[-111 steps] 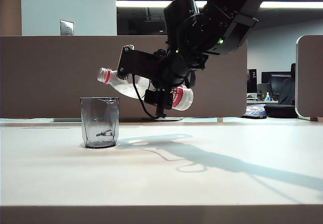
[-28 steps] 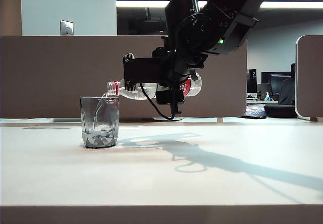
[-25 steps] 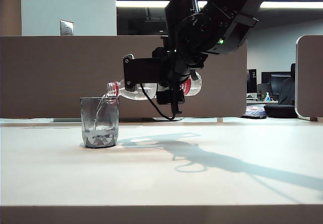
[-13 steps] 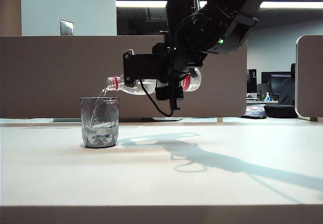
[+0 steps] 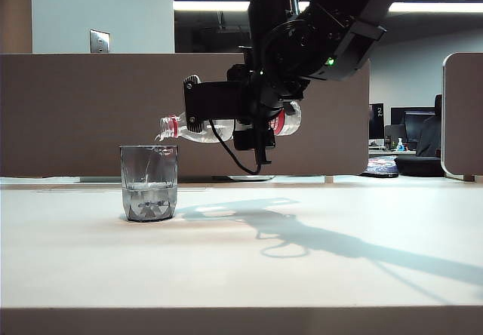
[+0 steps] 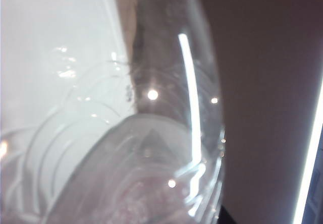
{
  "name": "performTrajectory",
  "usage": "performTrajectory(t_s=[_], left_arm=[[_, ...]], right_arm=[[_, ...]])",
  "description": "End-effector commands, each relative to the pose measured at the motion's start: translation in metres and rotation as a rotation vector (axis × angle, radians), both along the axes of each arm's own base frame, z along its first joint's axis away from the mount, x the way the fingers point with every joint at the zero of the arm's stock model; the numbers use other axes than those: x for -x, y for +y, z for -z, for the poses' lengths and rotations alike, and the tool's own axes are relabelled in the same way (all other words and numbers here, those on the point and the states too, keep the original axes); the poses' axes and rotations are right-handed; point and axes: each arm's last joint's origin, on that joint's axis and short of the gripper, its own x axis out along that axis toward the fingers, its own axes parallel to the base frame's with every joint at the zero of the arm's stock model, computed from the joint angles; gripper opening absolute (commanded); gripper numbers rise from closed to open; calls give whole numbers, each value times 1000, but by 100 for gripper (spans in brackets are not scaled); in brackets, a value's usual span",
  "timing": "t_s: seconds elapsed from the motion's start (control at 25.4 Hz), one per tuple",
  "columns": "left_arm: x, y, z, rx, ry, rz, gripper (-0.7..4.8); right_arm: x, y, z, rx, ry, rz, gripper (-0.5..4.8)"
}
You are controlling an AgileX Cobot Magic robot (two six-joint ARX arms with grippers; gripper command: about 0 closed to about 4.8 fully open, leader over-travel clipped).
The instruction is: Pick up the mineral water bottle on the table and pour water into the mug until it's half full.
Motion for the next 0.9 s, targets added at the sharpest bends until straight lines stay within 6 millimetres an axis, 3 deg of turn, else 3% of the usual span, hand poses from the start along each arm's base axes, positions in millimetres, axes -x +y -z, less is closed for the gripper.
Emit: performTrajectory(t_s=[0.04,0.9], left_arm=[[0,0,-2,3,-9,1,-5],[0,0,-2,3,-9,2,-5]], right_arm=[[0,0,-13,-30,-58,13,295],[0,0,-13,-9,-64,15,295]])
